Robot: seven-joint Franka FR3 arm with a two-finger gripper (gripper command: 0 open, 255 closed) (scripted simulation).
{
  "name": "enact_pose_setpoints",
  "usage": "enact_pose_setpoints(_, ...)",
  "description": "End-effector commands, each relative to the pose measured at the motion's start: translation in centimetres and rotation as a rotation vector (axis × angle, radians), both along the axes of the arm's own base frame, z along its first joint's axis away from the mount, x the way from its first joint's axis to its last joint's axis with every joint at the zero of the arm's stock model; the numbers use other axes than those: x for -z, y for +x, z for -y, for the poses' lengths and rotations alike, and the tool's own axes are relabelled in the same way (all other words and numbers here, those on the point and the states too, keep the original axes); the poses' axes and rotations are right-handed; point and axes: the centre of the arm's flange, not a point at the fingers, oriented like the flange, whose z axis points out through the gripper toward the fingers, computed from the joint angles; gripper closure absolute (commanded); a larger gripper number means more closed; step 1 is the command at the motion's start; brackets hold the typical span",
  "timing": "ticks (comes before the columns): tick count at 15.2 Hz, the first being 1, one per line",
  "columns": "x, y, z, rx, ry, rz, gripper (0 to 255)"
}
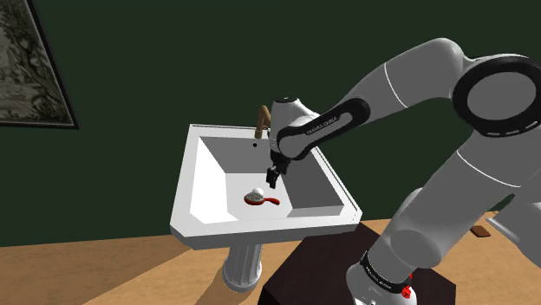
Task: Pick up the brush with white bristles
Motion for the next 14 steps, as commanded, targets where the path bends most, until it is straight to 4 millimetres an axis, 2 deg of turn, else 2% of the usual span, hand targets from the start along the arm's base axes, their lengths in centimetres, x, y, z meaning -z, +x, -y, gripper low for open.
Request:
enact_pose_setpoints(1,2.5,0.9,0.1,-0.033,-0.014,-0.001,0)
enact_pose_setpoints(14,17.5,8.7,1.1,-0.23,-0.105,-0.021,0)
